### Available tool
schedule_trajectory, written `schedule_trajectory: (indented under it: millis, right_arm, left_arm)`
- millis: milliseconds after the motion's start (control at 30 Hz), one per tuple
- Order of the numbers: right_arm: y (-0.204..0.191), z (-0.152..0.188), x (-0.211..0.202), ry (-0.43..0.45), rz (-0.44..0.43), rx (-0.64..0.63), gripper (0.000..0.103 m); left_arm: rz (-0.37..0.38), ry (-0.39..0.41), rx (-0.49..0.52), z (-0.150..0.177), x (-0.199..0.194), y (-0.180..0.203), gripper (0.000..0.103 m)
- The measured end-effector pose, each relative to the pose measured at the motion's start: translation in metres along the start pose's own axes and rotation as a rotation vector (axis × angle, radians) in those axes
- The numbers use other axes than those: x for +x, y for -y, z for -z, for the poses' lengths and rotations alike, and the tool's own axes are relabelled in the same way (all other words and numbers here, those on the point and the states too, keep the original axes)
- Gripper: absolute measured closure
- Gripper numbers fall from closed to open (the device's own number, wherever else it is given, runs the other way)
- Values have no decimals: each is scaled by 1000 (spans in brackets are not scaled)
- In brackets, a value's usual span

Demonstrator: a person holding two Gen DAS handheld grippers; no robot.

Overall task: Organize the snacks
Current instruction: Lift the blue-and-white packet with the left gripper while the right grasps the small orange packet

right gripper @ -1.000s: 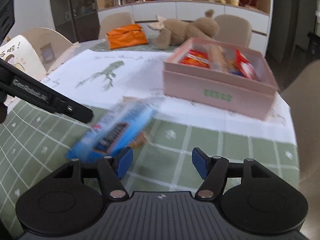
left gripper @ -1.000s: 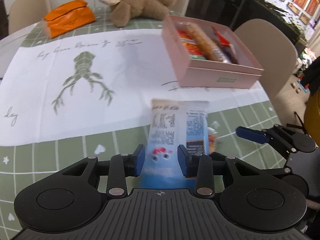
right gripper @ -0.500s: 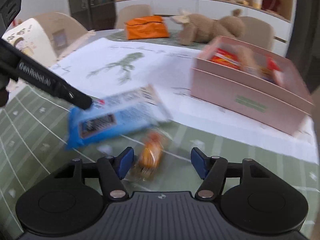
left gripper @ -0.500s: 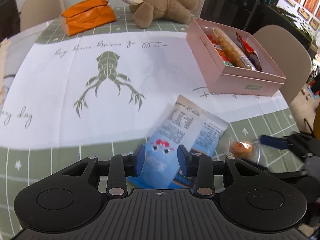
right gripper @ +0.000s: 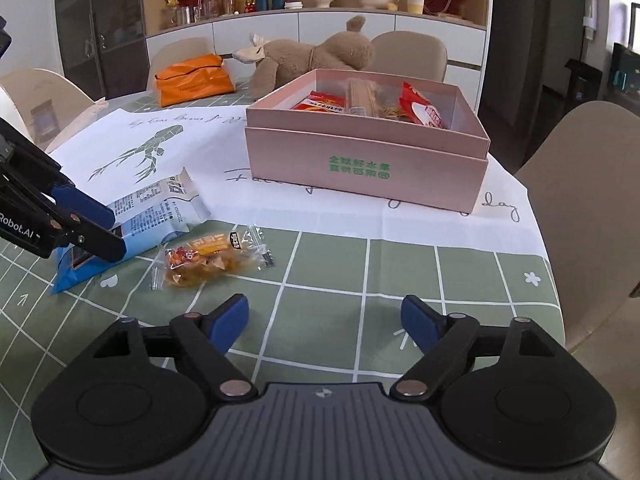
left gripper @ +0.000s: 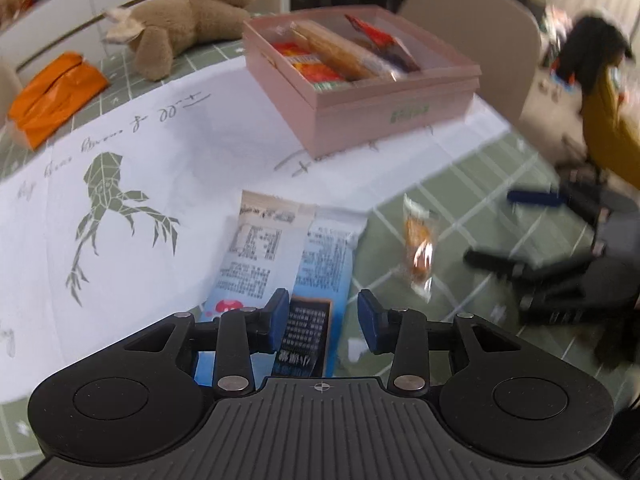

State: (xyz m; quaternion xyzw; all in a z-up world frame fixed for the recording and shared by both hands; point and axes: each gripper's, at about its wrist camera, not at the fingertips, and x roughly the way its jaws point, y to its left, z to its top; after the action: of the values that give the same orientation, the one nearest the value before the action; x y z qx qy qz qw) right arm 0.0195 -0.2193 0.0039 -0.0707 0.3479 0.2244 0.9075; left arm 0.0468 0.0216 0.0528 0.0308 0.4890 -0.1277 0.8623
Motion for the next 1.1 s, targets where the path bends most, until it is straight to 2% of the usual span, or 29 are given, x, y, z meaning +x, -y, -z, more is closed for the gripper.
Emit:
schedule_trajectory:
  millis: [67, 133, 233, 267, 333, 433, 600, 633, 700, 800, 867, 933, 1000, 1100]
  right_arm:
    - [-1, -1, 2, -3, 1, -2, 14]
    - [-2, -1, 3, -7, -1, -5, 11]
    - [-3, -1, 4, -17, -13, -12, 4]
    - [-4, -1, 5, -24, -18, -15, 0]
    - [-5, -1, 5, -36, -15, -13, 0]
    - [-5, -1, 4, -47, -19, -12, 0]
    - [-5, -1, 3, -53, -29, -18, 0]
    - [-3, -3, 3, -59, -34, -9, 1]
    - [2, -9, 2, -72, -49, 43, 9]
    - [13, -21, -2, -86, -146, 161, 17]
    - [14, -28, -4, -70, -164, 202, 19]
    - [9, -36, -3, -59, -160, 208, 30]
    - [0, -43, 2, -59, -169, 188, 38]
    - [-15, -50, 16, -79, -167, 138, 45]
  left_arm:
    - [-11, 27, -78, -3, -3, -14, 60]
    - [-56, 41, -127, -5, -1, -28, 60]
    - [-83, 25, -173, -5, 8, -42, 60]
    - [-78, 24, -177, -4, 11, -46, 57]
    - [-51, 32, -190, -3, 12, -47, 58]
    - [9, 0, -198, 1, 14, -44, 58]
    - [10, -25, -159, 13, 7, -26, 57]
    - [4, -24, -159, 15, 5, -23, 57]
    - [-30, -18, -149, 20, -2, -17, 57]
    - [-86, 5, -118, 27, -15, -5, 59]
    - [-63, 13, -88, 29, -23, 4, 59]
    - [-30, 9, -55, 29, -25, 14, 59]
    - [-18, -5, -30, 29, -22, 23, 59]
    - [-15, -49, 4, 30, -10, 35, 58]
